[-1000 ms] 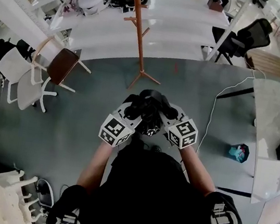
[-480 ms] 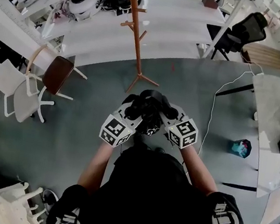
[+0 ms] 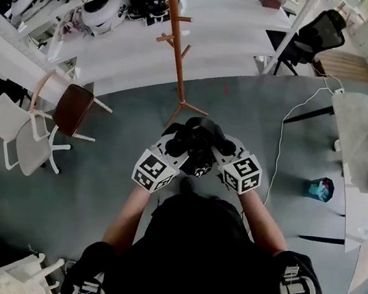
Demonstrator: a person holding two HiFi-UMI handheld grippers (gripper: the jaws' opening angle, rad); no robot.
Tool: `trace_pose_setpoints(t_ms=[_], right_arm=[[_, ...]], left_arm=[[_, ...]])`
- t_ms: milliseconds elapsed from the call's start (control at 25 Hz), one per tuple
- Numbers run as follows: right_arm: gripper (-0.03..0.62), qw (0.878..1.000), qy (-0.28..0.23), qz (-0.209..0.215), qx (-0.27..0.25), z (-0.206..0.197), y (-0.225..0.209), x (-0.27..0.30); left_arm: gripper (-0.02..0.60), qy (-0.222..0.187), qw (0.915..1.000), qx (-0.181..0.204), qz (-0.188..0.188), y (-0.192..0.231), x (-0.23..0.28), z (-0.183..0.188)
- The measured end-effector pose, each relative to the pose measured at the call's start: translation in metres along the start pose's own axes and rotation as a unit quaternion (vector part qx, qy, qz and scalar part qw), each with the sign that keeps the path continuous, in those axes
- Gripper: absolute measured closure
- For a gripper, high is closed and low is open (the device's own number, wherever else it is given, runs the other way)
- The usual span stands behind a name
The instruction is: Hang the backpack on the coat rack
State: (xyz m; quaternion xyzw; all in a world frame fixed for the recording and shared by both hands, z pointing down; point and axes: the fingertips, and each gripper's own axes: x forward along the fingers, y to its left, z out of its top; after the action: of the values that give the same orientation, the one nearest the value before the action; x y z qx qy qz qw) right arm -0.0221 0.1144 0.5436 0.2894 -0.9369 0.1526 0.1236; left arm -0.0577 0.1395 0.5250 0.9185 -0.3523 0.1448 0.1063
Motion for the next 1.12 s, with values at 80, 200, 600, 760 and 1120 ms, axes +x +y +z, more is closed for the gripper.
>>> trace_pose_setpoints(t_ms=[80, 200, 600, 760, 1120], right_arm=[[0.522, 1.000, -0.003, -0.006, 0.000, 0.002, 0.000, 0.008], [0.522, 1.000, -0.008, -0.015, 0.001, 0.006, 0.000, 0.020], [0.522, 1.000, -0.011, -0.027, 0.002, 0.010, 0.007, 0.043], [0.522, 0.999, -0.009, -0.033, 0.002, 0.009, 0.008, 0.043], [0.522, 0.999, -0.014, -0.039, 0.005, 0.009, -0.001, 0.038]], left_arm=[[0.491, 0.001, 1.0000, 0.002, -0.004, 0.008, -0.001, 0.000], [0.491, 0.003, 0.9999, 0.006, -0.008, 0.021, -0.004, -0.001], [0.491, 0.005, 0.9998, 0.014, -0.015, 0.044, -0.015, -0.003], [0.491, 0.004, 0.9997, 0.014, -0.021, 0.044, -0.016, -0.005], [0.491, 0.006, 0.9994, 0.016, -0.030, 0.041, -0.006, -0.002]])
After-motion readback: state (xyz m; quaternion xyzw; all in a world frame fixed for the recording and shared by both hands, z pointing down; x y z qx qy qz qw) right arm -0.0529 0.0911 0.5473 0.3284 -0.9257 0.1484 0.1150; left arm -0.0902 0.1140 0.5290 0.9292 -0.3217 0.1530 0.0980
